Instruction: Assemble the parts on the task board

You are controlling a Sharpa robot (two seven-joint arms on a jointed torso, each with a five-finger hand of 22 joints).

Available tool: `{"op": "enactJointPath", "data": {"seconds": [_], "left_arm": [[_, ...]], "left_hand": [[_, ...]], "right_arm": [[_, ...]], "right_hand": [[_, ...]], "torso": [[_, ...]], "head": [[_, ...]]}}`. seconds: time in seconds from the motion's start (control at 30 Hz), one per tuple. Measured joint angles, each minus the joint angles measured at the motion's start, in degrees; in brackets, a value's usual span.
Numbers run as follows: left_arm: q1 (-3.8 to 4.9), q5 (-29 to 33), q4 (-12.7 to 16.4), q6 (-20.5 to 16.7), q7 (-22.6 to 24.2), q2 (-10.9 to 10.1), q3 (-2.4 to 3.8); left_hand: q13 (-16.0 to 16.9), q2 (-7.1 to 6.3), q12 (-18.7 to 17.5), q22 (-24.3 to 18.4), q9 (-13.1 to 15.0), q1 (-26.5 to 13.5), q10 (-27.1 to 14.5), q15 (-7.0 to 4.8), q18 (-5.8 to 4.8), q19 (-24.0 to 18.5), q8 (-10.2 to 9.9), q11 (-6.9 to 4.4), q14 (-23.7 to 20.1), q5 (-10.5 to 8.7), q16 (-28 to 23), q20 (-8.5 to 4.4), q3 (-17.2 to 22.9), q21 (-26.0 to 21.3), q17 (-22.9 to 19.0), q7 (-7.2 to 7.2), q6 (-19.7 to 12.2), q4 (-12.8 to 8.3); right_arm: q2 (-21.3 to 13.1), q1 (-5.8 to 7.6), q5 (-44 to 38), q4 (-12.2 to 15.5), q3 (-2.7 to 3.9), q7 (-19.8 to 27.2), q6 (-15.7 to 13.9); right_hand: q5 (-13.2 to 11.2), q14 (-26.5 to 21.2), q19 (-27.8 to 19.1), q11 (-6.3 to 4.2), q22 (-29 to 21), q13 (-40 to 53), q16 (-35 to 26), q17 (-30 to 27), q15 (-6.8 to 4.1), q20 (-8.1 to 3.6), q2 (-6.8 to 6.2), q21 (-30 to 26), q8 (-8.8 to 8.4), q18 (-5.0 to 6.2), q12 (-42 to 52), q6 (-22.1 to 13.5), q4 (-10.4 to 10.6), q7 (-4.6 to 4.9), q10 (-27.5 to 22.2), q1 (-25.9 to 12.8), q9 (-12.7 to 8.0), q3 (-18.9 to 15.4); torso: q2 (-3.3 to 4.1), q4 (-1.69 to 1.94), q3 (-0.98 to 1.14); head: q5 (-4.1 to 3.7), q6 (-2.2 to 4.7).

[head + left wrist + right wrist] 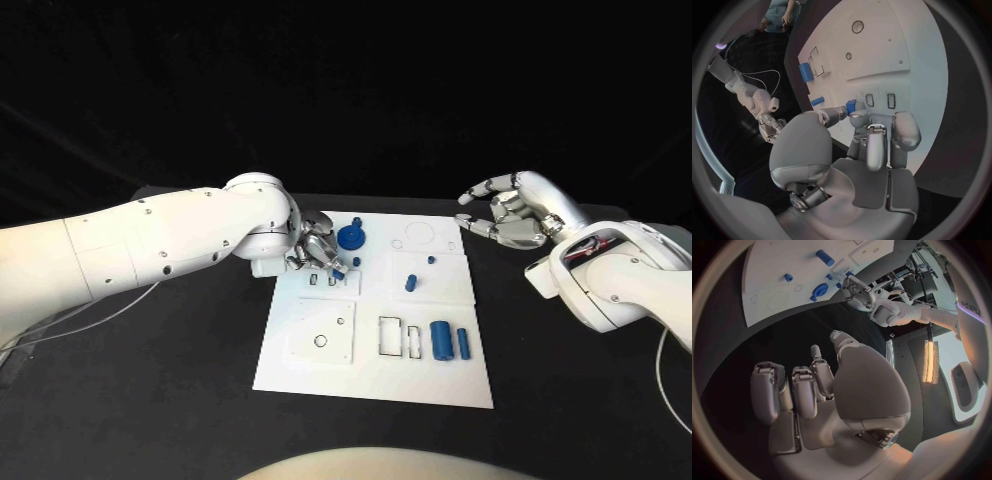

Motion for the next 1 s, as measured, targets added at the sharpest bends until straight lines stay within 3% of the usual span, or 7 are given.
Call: {"op": "enactJointPath", "data": {"seconds": [0.37,0.9,0.97,1.0], "left_arm": [[-0.9,-3.58,2.76,-4.34,0.05,-1.66,-0.05],[-1.39,-7.27,2.3,-4.76,-0.03,-1.26,-0.27],[-1.45,-7.47,2.14,-4.53,-0.04,-1.2,-0.3],[-1.48,-7.59,2.02,-4.36,-0.05,-1.17,-0.31]], "left_hand": [[-0.35,0.0,0.48,0.9,0.03,0.0,0.3,-0.21,0.01,0.62,0.88,0.1,-0.2,1.79,0.0,-0.19,0.17,0.35,0.05,0.06,-0.05,0.17],[-1.02,0.0,0.48,1.28,0.09,0.0,0.51,-0.41,0.01,0.83,1.59,-0.1,0.0,4.48,0.0,-0.4,0.33,0.6,0.04,-0.1,-0.13,0.33],[-1.02,0.0,0.48,1.32,4.49,0.0,0.52,-0.4,0.01,0.83,1.62,-0.11,0.0,5.09,0.0,-0.4,0.33,0.6,0.04,-0.18,-0.21,0.33],[-1.02,0.0,0.47,1.34,4.54,0.0,0.62,-0.41,0.01,0.82,1.69,-0.2,0.0,5.1,-0.01,-0.4,0.33,0.6,0.04,-0.18,-0.22,0.33]], "right_arm": [[-0.24,0.0,0.0,0.06,0.0,-0.03,0.03],[-0.04,-0.01,-0.07,-0.02,0.0,-0.03,0.03],[-0.02,-0.01,-0.07,-0.03,0.0,-0.03,0.03],[-0.01,-0.01,-0.08,-0.03,0.0,-0.03,0.03]], "right_hand": [[0.0,0.0,0.0,0.0,-0.01,0.0,0.0,-0.01,0.0,0.0,0.0,0.0,0.0,0.0,0.0,0.0,0.0,0.0,0.0,0.0,-0.01,0.0],[0.0,0.0,0.0,0.0,-0.02,-0.01,0.0,0.01,0.0,0.0,0.0,0.0,0.0,0.0,0.0,0.0,0.0,0.0,0.0,0.01,-0.01,0.0],[0.0,0.0,0.0,0.0,-0.02,-0.01,0.0,0.04,0.0,0.0,-0.01,0.0,0.0,0.0,0.0,0.0,0.0,0.0,0.0,0.01,-0.01,0.0],[0.0,0.0,0.0,0.0,-0.02,-0.01,0.0,0.04,0.0,0.0,-0.01,0.0,0.0,0.0,0.0,0.0,0.0,0.0,0.0,0.01,-0.01,0.0]], "torso": [[0.05,0.05,-0.01],[0.08,0.05,-0.03],[0.08,0.04,-0.03],[0.08,0.03,-0.03]], "head": [[0.19,-0.24],[0.53,-0.55],[0.57,-0.58],[0.6,-0.6]]}}
